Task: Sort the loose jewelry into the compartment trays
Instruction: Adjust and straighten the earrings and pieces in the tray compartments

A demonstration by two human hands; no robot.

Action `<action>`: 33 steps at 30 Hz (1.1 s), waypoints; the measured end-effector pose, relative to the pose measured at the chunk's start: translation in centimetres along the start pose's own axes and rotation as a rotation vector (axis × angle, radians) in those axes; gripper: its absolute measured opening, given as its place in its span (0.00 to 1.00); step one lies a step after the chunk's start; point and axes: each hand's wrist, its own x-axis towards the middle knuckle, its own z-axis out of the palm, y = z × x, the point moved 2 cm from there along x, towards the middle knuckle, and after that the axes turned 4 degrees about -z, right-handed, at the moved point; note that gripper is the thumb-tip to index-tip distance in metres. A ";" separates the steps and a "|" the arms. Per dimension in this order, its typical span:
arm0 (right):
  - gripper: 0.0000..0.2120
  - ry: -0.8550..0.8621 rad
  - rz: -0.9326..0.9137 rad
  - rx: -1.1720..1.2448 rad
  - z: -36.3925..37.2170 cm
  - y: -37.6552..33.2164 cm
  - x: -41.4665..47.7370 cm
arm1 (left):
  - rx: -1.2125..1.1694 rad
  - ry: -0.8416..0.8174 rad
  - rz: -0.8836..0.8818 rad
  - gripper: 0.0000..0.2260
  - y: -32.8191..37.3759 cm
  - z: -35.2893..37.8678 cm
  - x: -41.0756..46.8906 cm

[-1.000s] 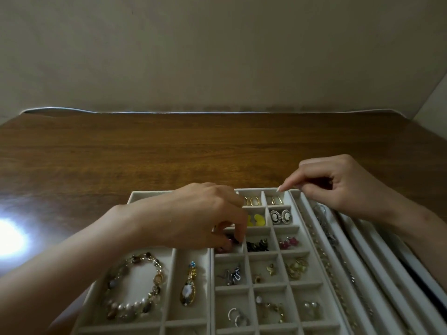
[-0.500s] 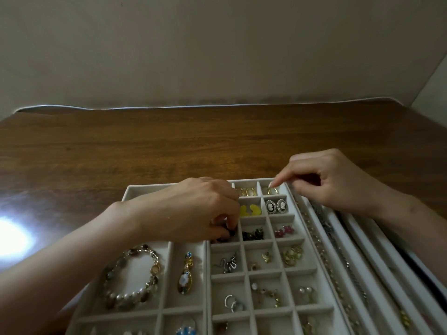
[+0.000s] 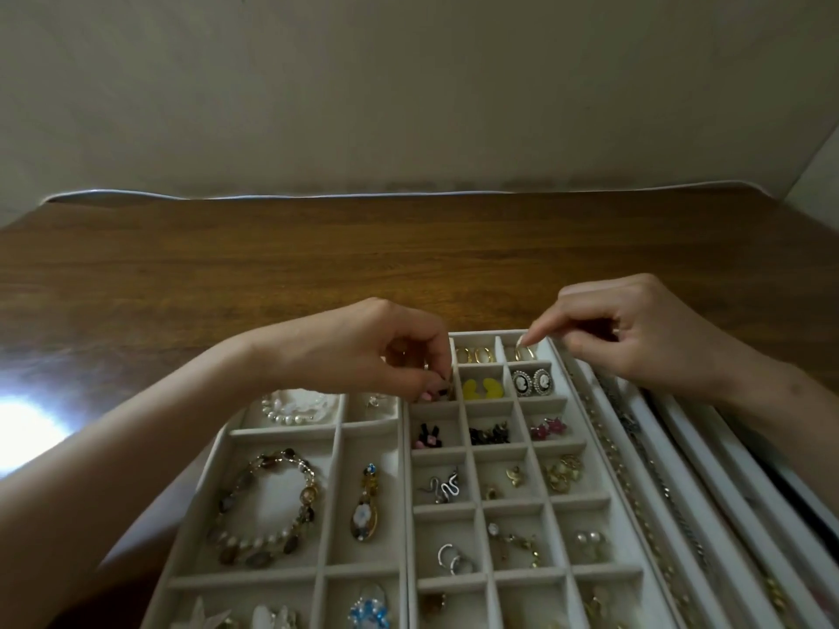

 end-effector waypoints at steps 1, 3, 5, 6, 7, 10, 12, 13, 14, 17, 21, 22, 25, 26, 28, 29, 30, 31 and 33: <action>0.10 0.001 0.009 0.042 -0.1 -0.3 0.1 | -0.057 0.002 -0.034 0.03 -0.1 -0.1 0.0; 0.09 -0.016 0.030 0.134 -0.3 -1.0 0.4 | -0.137 0.006 -0.075 0.03 -0.2 -0.2 0.0; 0.09 -0.083 0.043 0.178 0.1 -1.9 0.9 | -0.181 0.008 -0.084 0.04 -0.2 -0.4 0.0; 0.10 -0.133 0.038 0.172 0.5 -2.4 1.1 | -0.191 0.014 -0.081 0.05 -0.1 -0.5 -0.1; 0.10 -0.188 0.027 0.143 1.2 -3.0 1.3 | -0.195 0.022 -0.076 0.08 -0.1 -0.6 -0.1; 0.10 -0.317 -0.031 -0.053 3.3 -4.4 1.9 | -0.162 0.059 -0.083 0.12 -0.1 -1.0 -0.3; 0.10 -0.344 -0.085 -0.182 4.7 -5.2 2.3 | -0.135 0.103 -0.121 0.12 -0.4 -1.3 -0.5; 0.10 -0.347 -0.100 -0.214 5.1 -5.5 2.5 | -0.139 0.133 -0.143 0.12 -0.6 -1.4 -0.7; 0.10 -0.349 -0.105 -0.233 5.4 -5.8 2.8 | -0.158 0.164 -0.165 0.12 -0.9 -1.5 -0.9; 0.10 -0.362 -0.103 -0.286 5.9 -6.3 3.4 | -0.275 0.219 -0.223 0.07 -1.8 -1.5 -1.8; 0.10 -0.385 -0.065 -0.322 5.8 -6.8 3.6 | -0.338 0.276 -0.238 0.05 -2.0 -1.1 -2.2; 0.09 -0.397 -0.061 -0.334 5.8 -6.8 3.6 | -0.355 0.303 -0.235 0.05 -1.9 -1.1 -2.2; 0.06 -0.417 -0.047 -0.363 5.9 -7.0 3.7 | -0.390 0.395 -0.231 0.04 -1.6 -1.1 -2.3; 0.05 -0.425 -0.037 -0.368 6.0 -7.1 3.7 | -0.389 0.419 -0.227 0.04 -1.6 -1.1 -2.4; 0.05 -0.442 -0.011 -0.367 6.2 -7.2 3.7 | -0.365 0.450 -0.217 0.03 -1.5 -1.0 -2.6; 0.04 -0.444 0.008 -0.360 6.2 -7.2 3.8 | -0.348 0.463 -0.211 0.04 -1.5 -1.0 -2.6; 0.04 -0.440 0.028 -0.348 6.2 -7.2 3.8 | -0.333 0.476 -0.209 0.04 -1.5 -0.9 -2.6; 0.04 -0.432 0.048 -0.330 6.1 -7.1 3.9 | -0.321 0.486 -0.212 0.04 -1.6 -0.9 -2.7; 0.05 -0.415 0.075 -0.283 6.1 -7.0 4.0 | -0.303 0.494 -0.225 0.04 -1.6 -0.7 -2.7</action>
